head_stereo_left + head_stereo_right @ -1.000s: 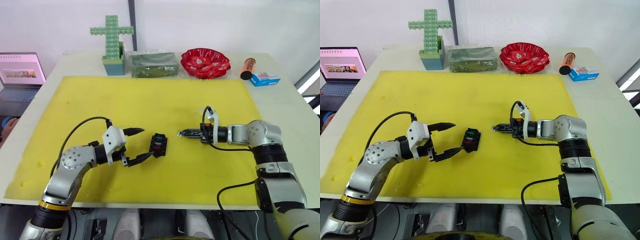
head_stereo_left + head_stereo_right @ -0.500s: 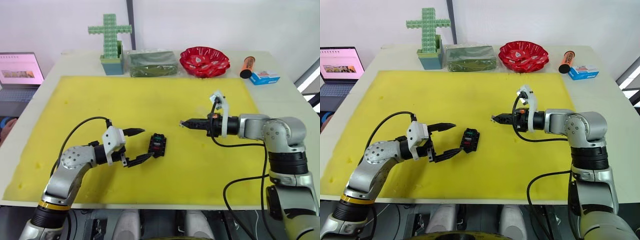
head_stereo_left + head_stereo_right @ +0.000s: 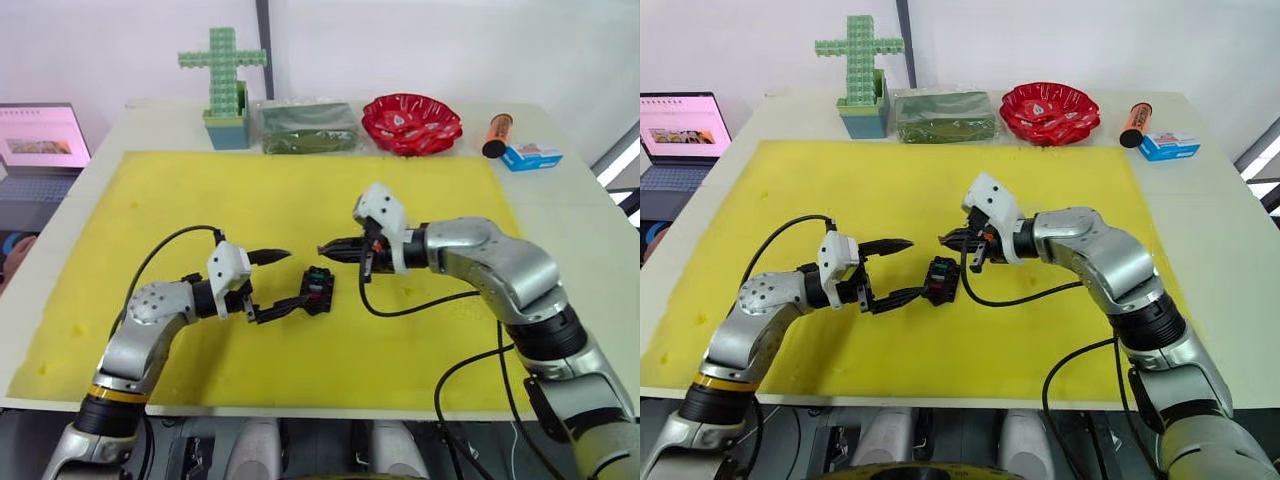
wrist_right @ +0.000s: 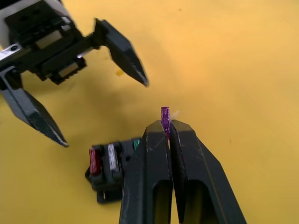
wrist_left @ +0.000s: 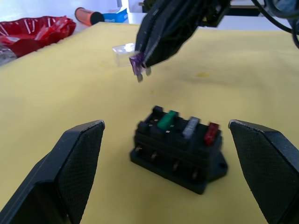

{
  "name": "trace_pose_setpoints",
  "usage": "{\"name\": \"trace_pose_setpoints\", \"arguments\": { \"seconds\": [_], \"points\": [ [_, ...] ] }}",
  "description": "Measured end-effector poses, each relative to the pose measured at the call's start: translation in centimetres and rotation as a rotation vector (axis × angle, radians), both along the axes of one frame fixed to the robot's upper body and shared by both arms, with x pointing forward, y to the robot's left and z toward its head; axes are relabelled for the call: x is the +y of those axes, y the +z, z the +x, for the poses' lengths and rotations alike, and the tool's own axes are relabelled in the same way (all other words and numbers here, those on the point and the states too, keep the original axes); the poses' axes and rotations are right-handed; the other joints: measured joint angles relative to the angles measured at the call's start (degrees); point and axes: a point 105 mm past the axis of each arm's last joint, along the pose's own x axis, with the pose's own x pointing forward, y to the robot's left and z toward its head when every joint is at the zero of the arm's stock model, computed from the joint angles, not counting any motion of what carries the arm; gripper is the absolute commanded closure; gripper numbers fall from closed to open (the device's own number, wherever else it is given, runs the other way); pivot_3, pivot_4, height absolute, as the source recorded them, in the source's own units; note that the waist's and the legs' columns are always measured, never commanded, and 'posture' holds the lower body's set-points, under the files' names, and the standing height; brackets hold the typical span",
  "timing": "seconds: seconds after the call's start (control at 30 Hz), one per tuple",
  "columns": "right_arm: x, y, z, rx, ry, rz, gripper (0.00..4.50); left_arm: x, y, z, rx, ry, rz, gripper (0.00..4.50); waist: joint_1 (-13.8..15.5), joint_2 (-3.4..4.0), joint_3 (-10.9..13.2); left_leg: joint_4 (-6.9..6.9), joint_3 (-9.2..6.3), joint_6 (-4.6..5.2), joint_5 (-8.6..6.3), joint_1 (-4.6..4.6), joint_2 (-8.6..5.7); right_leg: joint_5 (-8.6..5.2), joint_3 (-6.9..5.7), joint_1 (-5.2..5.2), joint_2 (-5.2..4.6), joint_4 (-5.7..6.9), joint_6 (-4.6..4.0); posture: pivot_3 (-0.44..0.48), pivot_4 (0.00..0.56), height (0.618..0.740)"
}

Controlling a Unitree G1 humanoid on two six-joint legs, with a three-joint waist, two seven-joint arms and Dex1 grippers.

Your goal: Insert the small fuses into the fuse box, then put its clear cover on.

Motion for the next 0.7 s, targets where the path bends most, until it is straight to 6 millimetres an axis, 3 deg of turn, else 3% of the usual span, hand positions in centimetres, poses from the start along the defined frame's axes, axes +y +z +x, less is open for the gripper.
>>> {"name": "trace_pose_setpoints", "arguments": {
  "seconds": [0.17,0.33,0.7],
  "points": [
    [0.2,-0.1,0.0,-0.028,0.025,-0.019,4.49,0.0,0.5,0.9,0.001,-0.025,0.004,0.0,-0.15,-0.01,-0.01,-0.03,0.02,0.0,0.0,0.0,-0.01,0.0,0.0,0.01,0.0,-0.02,0.0,0.0,0.15,0.74],
    [0.2,-1.6,-0.2,-0.005,0.038,-0.044,4.49,-0.6,0.1,0.8,0.021,-0.067,0.009,0.0,-0.16,-0.01,-0.01,-0.03,0.01,0.0,0.0,0.01,0.0,0.0,0.0,0.0,0.01,0.03,0.0,0.0,0.15,0.74],
    [0.2,-2.3,0.0,-0.037,0.08,-0.083,4.49,-1.5,-0.2,0.8,0.033,-0.102,0.016,0.0,-0.16,-0.01,-0.01,-0.02,0.01,0.0,0.0,0.01,0.0,0.0,0.0,0.01,0.01,0.03,0.0,0.0,0.15,0.74]
  ]
}}
